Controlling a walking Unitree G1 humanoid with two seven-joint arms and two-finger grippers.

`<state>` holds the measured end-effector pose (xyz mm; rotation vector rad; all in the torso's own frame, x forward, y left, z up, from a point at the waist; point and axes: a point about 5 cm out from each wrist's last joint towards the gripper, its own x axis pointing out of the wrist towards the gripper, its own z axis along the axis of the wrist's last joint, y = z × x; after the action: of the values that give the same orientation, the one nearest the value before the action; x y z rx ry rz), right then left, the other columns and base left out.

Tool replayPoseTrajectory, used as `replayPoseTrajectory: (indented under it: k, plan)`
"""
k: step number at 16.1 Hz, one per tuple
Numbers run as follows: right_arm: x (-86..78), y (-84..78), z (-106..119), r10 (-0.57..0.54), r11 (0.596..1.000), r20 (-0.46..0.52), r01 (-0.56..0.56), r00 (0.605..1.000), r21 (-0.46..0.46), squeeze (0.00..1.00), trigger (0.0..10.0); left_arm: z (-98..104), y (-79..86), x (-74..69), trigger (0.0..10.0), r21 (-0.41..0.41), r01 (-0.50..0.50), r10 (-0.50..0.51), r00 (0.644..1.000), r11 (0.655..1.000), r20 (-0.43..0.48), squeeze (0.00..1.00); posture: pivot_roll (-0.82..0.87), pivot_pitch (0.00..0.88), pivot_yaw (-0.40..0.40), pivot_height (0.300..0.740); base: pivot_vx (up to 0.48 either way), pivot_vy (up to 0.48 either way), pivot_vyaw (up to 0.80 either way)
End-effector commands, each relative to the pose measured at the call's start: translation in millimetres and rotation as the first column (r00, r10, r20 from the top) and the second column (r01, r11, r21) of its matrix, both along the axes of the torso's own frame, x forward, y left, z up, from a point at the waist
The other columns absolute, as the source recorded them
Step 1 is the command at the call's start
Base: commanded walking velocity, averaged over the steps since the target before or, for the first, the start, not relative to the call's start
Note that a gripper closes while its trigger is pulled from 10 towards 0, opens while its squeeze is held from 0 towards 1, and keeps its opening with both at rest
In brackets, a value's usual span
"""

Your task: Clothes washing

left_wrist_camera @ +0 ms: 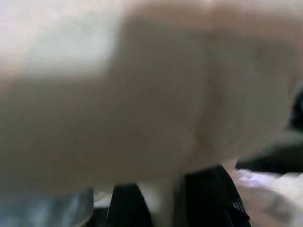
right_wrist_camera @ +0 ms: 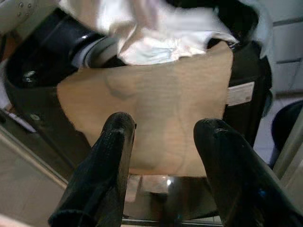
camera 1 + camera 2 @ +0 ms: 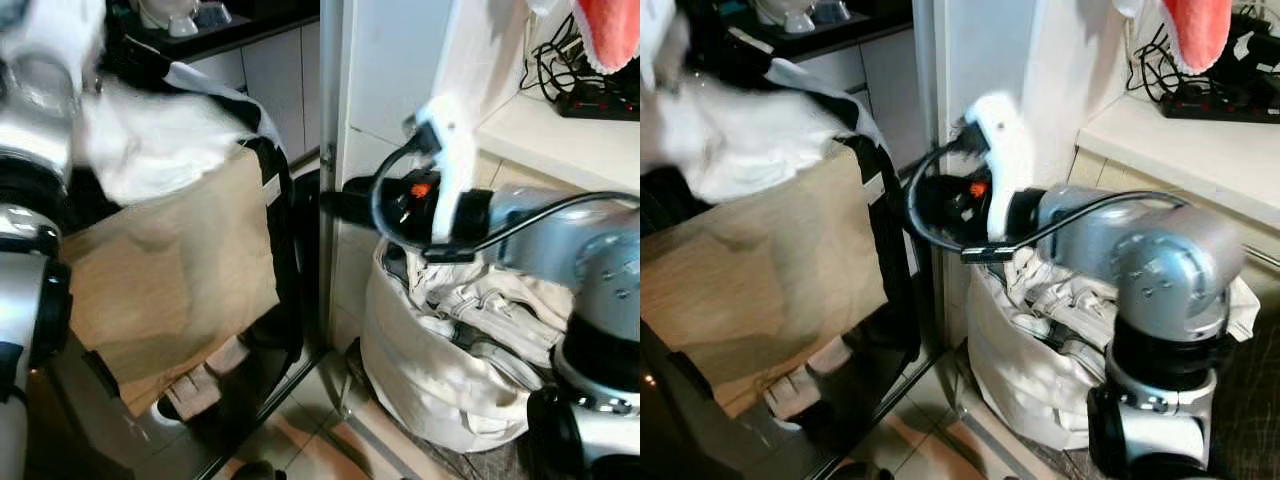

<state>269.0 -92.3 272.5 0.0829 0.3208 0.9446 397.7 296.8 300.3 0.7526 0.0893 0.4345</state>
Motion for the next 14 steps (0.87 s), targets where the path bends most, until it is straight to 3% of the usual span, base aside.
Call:
replayPoseTrajectory:
  k: [1,2,6,10,14]
  plan:
    - [-3.2,5.2,4,0.005,1.000,0.039,-0.005,0.999,0.004,0.00,10.0,-16,0.6,0.4,10.0,-0.046,-0.013,0.012,1.000,0.999,-0.028,0.00,-0.04,0.000,0.066,0.740,0.000,0.000,0.00]
    - [-5.2,8.6,3,0.021,1.000,0.037,-0.022,0.999,0.012,0.00,10.0,-26,1.4,0.1,10.0,-0.094,-0.022,0.018,0.999,0.995,-0.048,1.00,-0.04,0.000,0.066,0.740,0.000,0.000,0.00]
    - [-19.8,14.6,-1,0.158,0.988,0.064,-0.157,0.985,-0.016,0.00,10.0,-38,2.6,-0.5,10.0,-0.176,-0.029,0.015,0.996,0.984,-0.084,1.00,-0.04,0.000,0.063,0.740,0.000,0.000,0.00]
    - [-17.4,11.4,-3,0.137,0.990,0.062,-0.135,0.989,-0.025,0.00,10.0,-46,3.9,-1.7,10.0,-0.293,-0.019,-0.014,0.994,0.956,-0.109,1.00,-0.03,0.000,0.059,0.740,0.000,0.000,0.00]
    - [-14.8,10.0,-5,0.121,0.992,0.060,-0.120,0.991,-0.027,0.00,10.0,-49,1.3,-0.9,10.0,-0.296,-0.003,-0.035,0.992,0.955,-0.121,1.00,-0.03,0.000,0.061,0.740,0.000,0.000,0.00]
